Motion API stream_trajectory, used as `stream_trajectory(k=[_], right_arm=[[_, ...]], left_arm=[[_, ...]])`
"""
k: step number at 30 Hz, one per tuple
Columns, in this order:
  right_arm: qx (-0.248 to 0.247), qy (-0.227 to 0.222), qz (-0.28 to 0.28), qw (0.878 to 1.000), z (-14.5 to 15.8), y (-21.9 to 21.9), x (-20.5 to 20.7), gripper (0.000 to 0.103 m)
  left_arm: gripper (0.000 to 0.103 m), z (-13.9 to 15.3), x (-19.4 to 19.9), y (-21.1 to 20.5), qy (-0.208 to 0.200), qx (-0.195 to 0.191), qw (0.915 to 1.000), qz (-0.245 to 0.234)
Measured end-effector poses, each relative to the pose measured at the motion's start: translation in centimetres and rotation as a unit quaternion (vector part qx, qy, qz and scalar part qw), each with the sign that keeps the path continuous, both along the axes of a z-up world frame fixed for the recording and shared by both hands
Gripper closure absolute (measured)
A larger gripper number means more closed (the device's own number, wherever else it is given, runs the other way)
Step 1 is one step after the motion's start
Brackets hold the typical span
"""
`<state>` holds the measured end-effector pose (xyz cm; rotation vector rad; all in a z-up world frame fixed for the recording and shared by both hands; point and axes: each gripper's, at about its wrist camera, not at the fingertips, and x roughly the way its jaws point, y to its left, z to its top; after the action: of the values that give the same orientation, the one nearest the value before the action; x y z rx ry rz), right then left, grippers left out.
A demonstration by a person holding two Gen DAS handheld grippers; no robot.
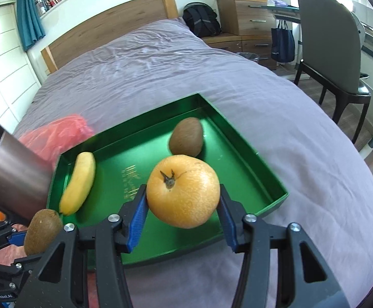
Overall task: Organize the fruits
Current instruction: 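Carry the kiwi and pear over to the green tray with both tools, then open the left tool on the kiwi while the right tool releases the pear in the tray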
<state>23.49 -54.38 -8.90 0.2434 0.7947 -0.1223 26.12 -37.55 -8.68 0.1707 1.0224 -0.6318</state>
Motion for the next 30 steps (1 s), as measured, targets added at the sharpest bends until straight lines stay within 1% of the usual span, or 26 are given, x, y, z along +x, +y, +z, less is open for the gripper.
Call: stream_trajectory(k=[8,12,16,19,21,23,24,25,26,27,28,30], right_arm=[[-0.013,0.021,-0.018,1.0,-2.4,-1.9,1.3,0.07],[-0.022,0.023,-0.013,0.999,-2.8,-1.9,1.5,0.07],[-0.052,0.046,-0.005,0.998,-3.4,-1.5,2.2,0.069],[-0.063,0.059,0.003,0.996,-3.7,-1.4,2.3,0.068],[-0.077,0.069,0.01,0.995,-3.9,-1.1,2.4,0.065],[-0.084,0.079,0.014,0.993,-4.0,-0.9,2.6,0.064],[-0.088,0.086,0.018,0.992,-4.1,-0.8,2.8,0.058],[-0.094,0.094,0.024,0.991,-4.2,-0.6,2.9,0.055],[-0.1,0.099,0.027,0.99,-4.1,-0.4,3.0,0.05],[-0.098,0.1,0.028,0.99,-4.1,-0.3,3.0,0.043],[-0.096,0.105,0.03,0.989,-4.1,-0.2,3.1,0.04],[-0.094,0.11,0.03,0.989,-4.1,-0.2,3.2,0.03]], left_arm=[[0.068,-1.8,0.5,-0.8,0.009,0.013,0.9999,-0.001],[0.067,-2.3,0.8,-0.6,0.013,0.016,0.9998,0.006],[0.067,-3.0,0.9,-0.7,0.014,0.022,0.9996,0.008],[0.067,-3.3,0.9,-0.9,0.015,0.024,0.9996,0.009],[0.067,-3.4,0.9,-0.9,0.015,0.027,0.9995,0.01],[0.067,-3.4,0.8,-1.0,0.014,0.03,0.9994,0.012],[0.067,-3.4,0.8,-1.1,0.014,0.032,0.9993,0.013],[0.067,-3.5,0.8,-1.2,0.014,0.035,0.9992,0.014],[0.067,-3.5,0.8,-1.2,0.014,0.037,0.9991,0.016],[0.067,-3.5,0.8,-1.2,0.016,0.038,0.999,0.017],[0.067,-3.5,0.8,-1.2,0.018,0.04,0.9989,0.017],[0.067,-3.5,0.9,-1.3,0.019,0.042,0.9988,0.018]])
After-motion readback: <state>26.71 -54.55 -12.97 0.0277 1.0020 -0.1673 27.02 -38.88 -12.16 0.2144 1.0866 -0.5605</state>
